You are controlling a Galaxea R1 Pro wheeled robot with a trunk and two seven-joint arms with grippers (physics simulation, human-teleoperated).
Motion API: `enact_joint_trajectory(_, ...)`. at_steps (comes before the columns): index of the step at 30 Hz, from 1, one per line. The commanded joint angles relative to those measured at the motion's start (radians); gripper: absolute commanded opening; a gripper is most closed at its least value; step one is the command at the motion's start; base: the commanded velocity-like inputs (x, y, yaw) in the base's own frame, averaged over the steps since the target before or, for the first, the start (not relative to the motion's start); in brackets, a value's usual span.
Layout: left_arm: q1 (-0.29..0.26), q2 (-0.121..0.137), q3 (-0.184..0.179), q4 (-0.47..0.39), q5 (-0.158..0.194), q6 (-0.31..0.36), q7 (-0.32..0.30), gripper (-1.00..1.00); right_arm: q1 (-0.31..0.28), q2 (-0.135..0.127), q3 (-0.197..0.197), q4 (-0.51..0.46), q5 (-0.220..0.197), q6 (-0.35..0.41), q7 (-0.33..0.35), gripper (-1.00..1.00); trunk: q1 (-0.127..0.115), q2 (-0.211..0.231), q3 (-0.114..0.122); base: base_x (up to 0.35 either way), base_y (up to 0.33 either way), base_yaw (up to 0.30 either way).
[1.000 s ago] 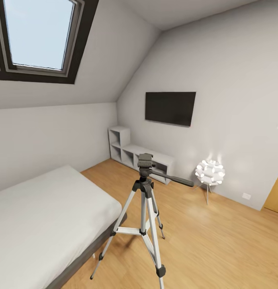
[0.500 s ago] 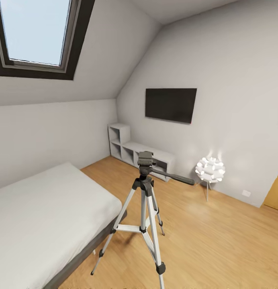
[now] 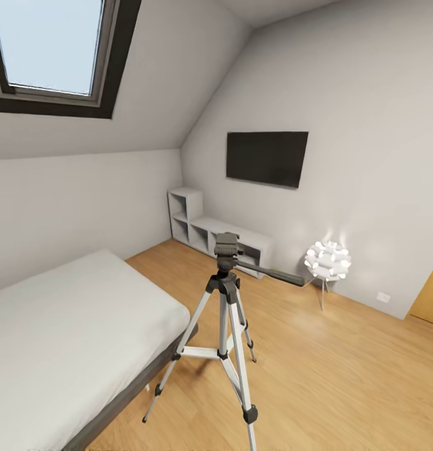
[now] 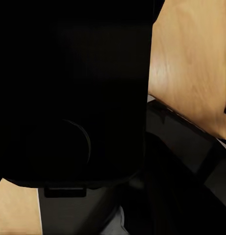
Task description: Attach the digital camera to the camera tripod in the bedroom.
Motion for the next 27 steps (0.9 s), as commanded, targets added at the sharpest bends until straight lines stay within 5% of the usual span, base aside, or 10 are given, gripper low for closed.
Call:
enact_joint_trajectory(1,0.0,0.0,-0.009,0.0,0.006,0.003,0.001,-1.0,0.0,-0.001,-0.009,0.003,0.008,-0.003,0.002,1.0,0.0,-0.002,-0.004,0.0,0.0,0.0)
enact_joint_trajectory(27,0.002,-0.002,-0.009,0.0,0.008,-0.004,0.002,-1.0,0.005,0.001,-0.009,0.001,0.008,-0.008,0.001,1.0,0.0,-0.002,-0.046,0.0,0.0,0.0)
